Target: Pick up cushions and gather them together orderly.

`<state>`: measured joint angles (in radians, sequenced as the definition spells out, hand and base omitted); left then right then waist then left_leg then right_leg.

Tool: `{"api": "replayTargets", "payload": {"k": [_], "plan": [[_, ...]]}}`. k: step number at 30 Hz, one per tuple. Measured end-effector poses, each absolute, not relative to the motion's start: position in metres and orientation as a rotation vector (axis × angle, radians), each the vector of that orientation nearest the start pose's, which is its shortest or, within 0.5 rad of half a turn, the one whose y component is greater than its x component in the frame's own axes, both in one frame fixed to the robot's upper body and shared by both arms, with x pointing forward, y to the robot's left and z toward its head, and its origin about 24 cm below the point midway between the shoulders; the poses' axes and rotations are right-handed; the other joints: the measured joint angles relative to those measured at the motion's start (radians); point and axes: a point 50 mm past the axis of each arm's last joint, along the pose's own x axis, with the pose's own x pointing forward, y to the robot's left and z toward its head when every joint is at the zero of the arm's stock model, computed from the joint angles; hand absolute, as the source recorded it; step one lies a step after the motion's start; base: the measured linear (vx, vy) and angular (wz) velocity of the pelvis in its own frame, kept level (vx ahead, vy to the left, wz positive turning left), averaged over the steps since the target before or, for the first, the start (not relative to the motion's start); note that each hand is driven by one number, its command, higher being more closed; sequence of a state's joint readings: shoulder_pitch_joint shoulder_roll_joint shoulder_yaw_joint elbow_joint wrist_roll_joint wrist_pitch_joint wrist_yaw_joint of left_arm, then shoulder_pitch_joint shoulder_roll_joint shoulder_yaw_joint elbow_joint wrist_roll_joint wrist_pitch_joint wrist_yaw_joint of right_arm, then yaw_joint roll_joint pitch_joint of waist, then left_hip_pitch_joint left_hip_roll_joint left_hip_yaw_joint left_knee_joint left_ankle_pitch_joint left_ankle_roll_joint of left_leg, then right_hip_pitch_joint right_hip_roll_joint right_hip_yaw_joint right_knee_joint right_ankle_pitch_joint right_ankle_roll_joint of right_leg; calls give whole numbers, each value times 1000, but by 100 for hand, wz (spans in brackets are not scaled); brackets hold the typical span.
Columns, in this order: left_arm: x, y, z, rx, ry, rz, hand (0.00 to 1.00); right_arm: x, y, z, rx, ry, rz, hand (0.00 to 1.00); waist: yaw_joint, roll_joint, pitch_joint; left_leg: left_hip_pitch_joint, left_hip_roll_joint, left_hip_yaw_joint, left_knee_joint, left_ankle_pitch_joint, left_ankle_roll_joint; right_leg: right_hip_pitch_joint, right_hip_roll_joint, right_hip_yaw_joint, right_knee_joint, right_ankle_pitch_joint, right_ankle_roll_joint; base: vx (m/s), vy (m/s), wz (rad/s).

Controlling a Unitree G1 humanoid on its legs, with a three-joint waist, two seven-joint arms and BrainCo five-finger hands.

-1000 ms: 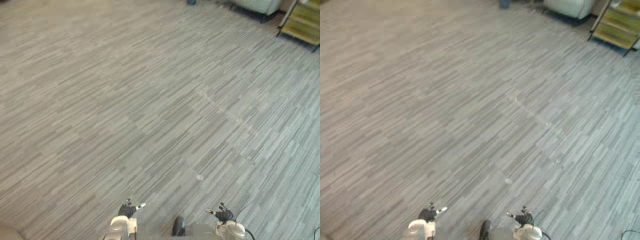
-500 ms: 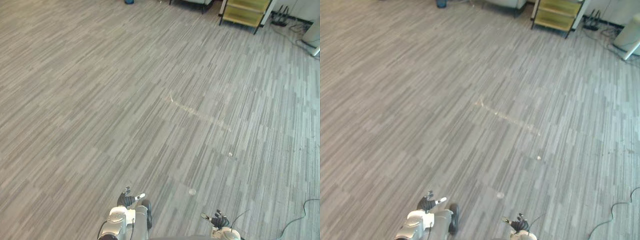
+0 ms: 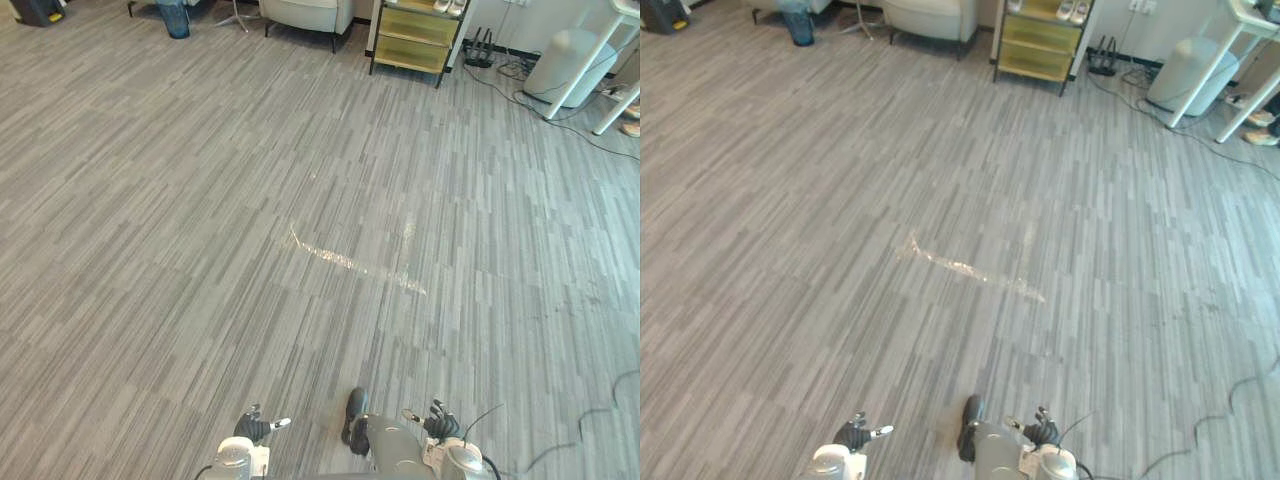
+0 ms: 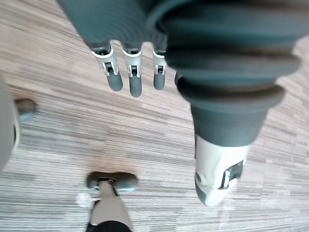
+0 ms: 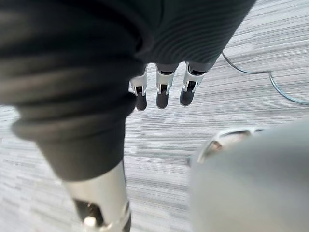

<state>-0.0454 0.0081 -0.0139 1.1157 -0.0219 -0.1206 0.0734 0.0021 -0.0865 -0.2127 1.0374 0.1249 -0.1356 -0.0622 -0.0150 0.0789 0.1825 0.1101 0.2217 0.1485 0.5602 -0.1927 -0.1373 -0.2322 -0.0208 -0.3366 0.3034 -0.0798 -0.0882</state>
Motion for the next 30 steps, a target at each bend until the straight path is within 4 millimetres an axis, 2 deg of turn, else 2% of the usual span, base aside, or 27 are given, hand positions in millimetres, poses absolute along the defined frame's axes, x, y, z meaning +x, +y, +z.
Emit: {"api": "replayTargets", "payload": {"k": [1,2,3,4,6,7,8,9,10,11,12,13,14,15,17,18,19,20,21,22,24,25,26,27,28,29,30], "plan": [[141,153,-151,0,940,93,0,133,-215,-144,91,890,-361,0,11,17,19,-142,49,-42,379,69,-3,114,44,32,-44,-40,-18,636,-177,-63],[143,155,-149,2,926,98,0,131,-213,-145,94,899,-363,0,16,13,23,-183,59,-42,489,58,9,173,54,51,-59,-59,-26,635,-147,-65],[144,156,-149,3,919,99,0,130,-212,-146,96,901,-364,0,18,7,26,-197,59,-39,516,52,16,200,56,63,-67,-68,-24,492,-118,-63],[147,158,-146,7,897,102,0,127,-209,-148,109,911,-369,0,24,-12,26,-253,52,0,541,28,31,282,55,100,-110,-84,-24,470,-114,-72],[151,156,-144,10,874,96,0,127,-207,-148,122,911,-380,0,29,-21,24,-334,28,34,469,0,54,353,50,136,-173,-89,-15,412,-70,-64],[155,155,-142,16,858,84,0,126,-207,-148,136,911,-397,0,31,-26,22,-374,-2,43,361,-17,54,381,42,152,-199,-91,-6,512,19,-65],[161,152,-140,20,841,70,0,127,-207,-148,158,909,-419,0,42,-34,23,-421,-71,53,122,-20,62,424,18,185,-234,-103,16,530,43,-62],[162,151,-139,20,838,68,0,126,-208,-148,157,910,-422,0,44,-35,23,-424,-87,50,69,-15,64,432,14,190,-242,-105,20,647,92,-65],[164,148,-139,31,836,49,0,125,-210,-148,162,911,-438,0,50,-38,25,-423,-149,28,-169,47,62,464,-2,214,-269,-118,43,427,103,-42],[163,146,-139,35,837,38,0,124,-211,-149,159,913,-442,0,53,-31,20,-419,-165,17,-275,88,59,477,0,223,-284,-123,52,542,166,-59],[162,143,-139,41,839,21,0,122,-214,-149,152,918,-446,0,62,-15,11,-424,-169,-1,-385,163,67,490,13,246,-302,-142,73,571,210,-65],[166,146,-138,51,830,20,0,122,-209,-151,159,934,-438,0,76,-41,3,-426,-192,-18,-343,257,131,521,-6,274,-306,-171,99,691,239,-47],[166,148,-138,59,833,23,0,120,-205,-153,169,945,-431,0,68,-64,-3,-429,-212,-14,-326,228,136,522,-28,275,-292,-175,106,585,191,-24],[165,150,-139,64,837,25,0,119,-202,-153,175,949,-427,0,64,-82,-12,-429,-222,-3,-301,190,153,491,-50,283,-213,-180,114,706,232,-6],[162,150,-141,62,850,16,0,113,-201,-155,177,962,-427,0,70,-97,-23,-387,-233,13,-277,127,168,398,-68,317,51,-180,133,528,191,-12],[160,150,-142,65,864,4,0,111,-200,-156,178,970,-422,0,64,-108,-22,-317,-256,6,-292,81,173,306,-97,317,310,-149,242,562,172,-1],[156,152,-145,81,887,-1,0,110,-200,-156,177,974,-420,0,61,-105,-18,-232,-264,5,-315,57,174,234,-115,300,501,-165,252,562,172,0],[153,153,-146,92,900,-9,0,109,-200,-157,176,976,-419,0,61,-102,-17,-195,-264,5,-327,53,174,216,-123,281,544,-180,236,682,152,6],[147,156,-149,119,931,-24,0,110,-202,-155,166,968,-410,0,53,-96,-19,-94,-264,3,-384,49,173,170,-156,191,583,-221,187,543,70,6],[147,158,-149,132,934,-25,0,113,-203,-155,150,962,-394,0,48,-81,-13,-20,-250,4,-429,46,168,119,-168,104,527,-251,135,644,68,5],[148,160,-149,135,931,-23,0,117,-204,-153,147,948,-387,0,48,-76,-13,15,-230,4,-441,37,153,62,-154,67,428,-256,122,490,-42,6],[149,160,-149,136,929,-22,0,123,-205,-151,143,931,-383,0,45,-69,-9,50,-199,3,-452,16,121,-18,-114,81,264,-222,119,470,-93,15],[148,160,-149,136,930,-22,0,123,-205,-151,143,929,-382,0,43,-69,-9,56,-195,3,-456,15,119,-30,-109,85,237,-207,118,478,-141,23],[146,160,-149,135,935,-20,0,126,-204,-150,142,920,-378,0,33,-71,-9,80,-180,1,-473,4,104,-61,-87,115,131,-143,122,507,-203,33],[142,161,-151,132,945,-16,0,129,-203,-149,140,915,-370,0,15,-83,-10,111,-174,-10,-483,-20,86,-79,-68,178,-25,-31,130,623,-300,51],[138,162,-152,126,957,-5,0,124,-203,-151,143,926,-376,0,12,-105,-18,138,-182,-35,-472,-63,68,-83,-73,240,-90,77,144,539,-299,53],[137,163,-152,120,958,3,0,123,-205,-151,143,929,-382,0,11,-106,-20,151,-175,-54,-460,-86,62,-81,-71,248,-62,147,136,546,-332,55]]}}
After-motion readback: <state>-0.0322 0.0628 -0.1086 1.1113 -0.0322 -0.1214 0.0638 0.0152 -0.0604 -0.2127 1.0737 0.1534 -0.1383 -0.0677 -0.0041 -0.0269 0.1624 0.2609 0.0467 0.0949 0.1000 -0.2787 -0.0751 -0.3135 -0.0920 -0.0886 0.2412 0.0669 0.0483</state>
